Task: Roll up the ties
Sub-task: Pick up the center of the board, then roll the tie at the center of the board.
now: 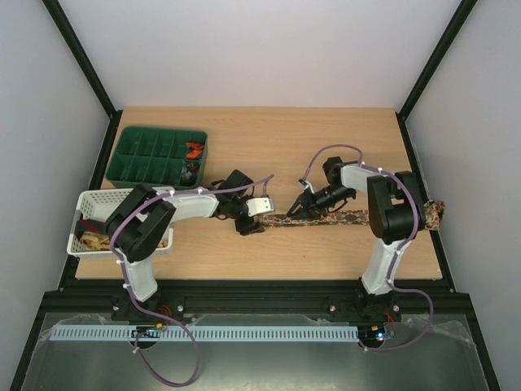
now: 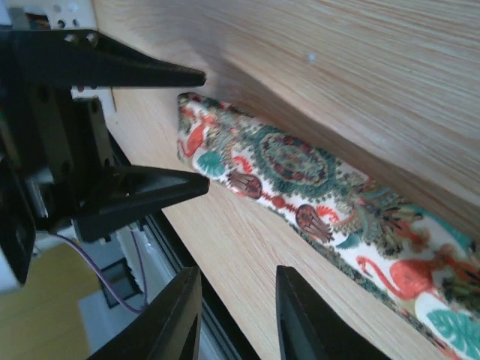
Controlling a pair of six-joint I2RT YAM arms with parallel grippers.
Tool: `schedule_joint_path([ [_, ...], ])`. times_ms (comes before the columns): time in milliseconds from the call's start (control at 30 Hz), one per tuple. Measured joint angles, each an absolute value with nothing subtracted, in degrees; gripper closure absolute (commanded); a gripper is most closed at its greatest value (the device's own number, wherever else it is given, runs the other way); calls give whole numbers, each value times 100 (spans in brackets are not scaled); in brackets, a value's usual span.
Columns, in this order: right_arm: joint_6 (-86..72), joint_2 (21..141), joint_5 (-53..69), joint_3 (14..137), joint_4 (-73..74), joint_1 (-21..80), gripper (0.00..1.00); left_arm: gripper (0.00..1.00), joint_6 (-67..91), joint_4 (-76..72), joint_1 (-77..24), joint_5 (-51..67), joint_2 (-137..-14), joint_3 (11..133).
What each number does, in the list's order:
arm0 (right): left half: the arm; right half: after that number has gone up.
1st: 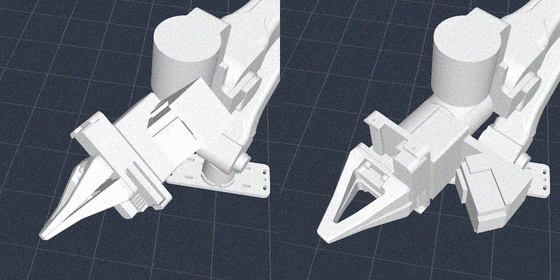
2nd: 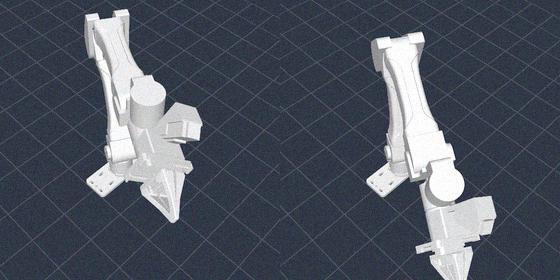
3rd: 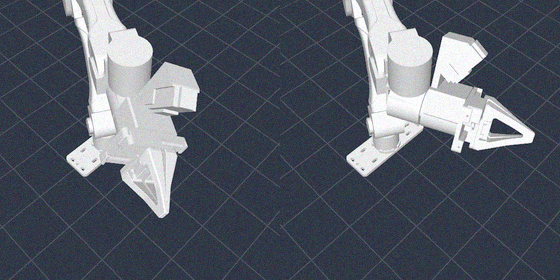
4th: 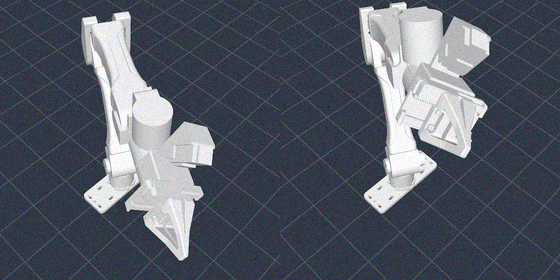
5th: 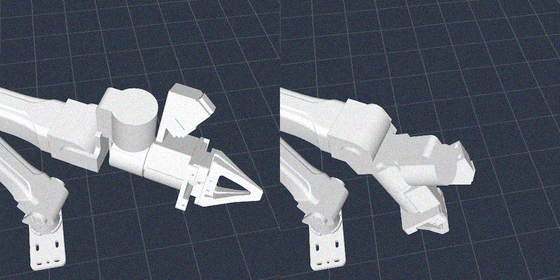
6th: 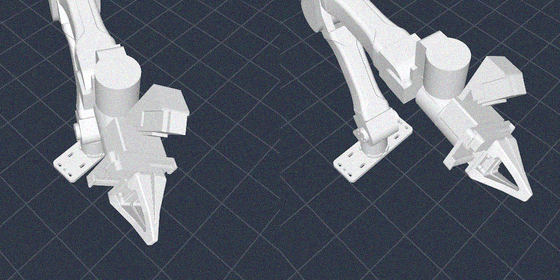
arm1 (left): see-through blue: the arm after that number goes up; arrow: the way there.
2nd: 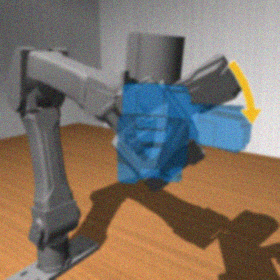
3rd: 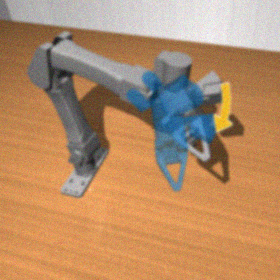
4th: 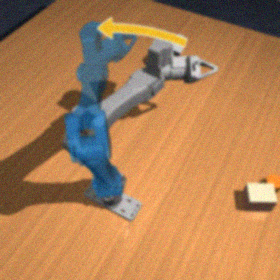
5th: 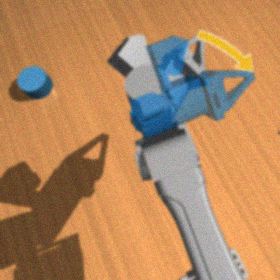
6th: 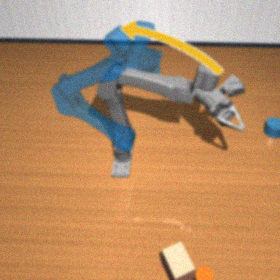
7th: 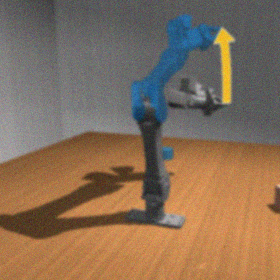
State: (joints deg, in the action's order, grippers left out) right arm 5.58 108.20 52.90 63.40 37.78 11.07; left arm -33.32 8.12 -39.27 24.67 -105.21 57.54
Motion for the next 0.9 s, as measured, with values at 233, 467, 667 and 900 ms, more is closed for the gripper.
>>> schedule_joint_path([
  [233,364,11312,5155,6543,3605,1417,93,50,-3301,864,-4003,2248,-10672,5861],
  [467,148,11675,4812,6604,3367,1448,99,61,-3323,926,-4023,2161,-10680,5874],
  [667,93,11751,4895,6606,3354,1428,99,65,-3170,926,-4066,2272,-10523,5896],
  [900,84,11778,4943,6611,3354,1422,98,65,-2674,548,-4331,2508,-10368,6213],
])
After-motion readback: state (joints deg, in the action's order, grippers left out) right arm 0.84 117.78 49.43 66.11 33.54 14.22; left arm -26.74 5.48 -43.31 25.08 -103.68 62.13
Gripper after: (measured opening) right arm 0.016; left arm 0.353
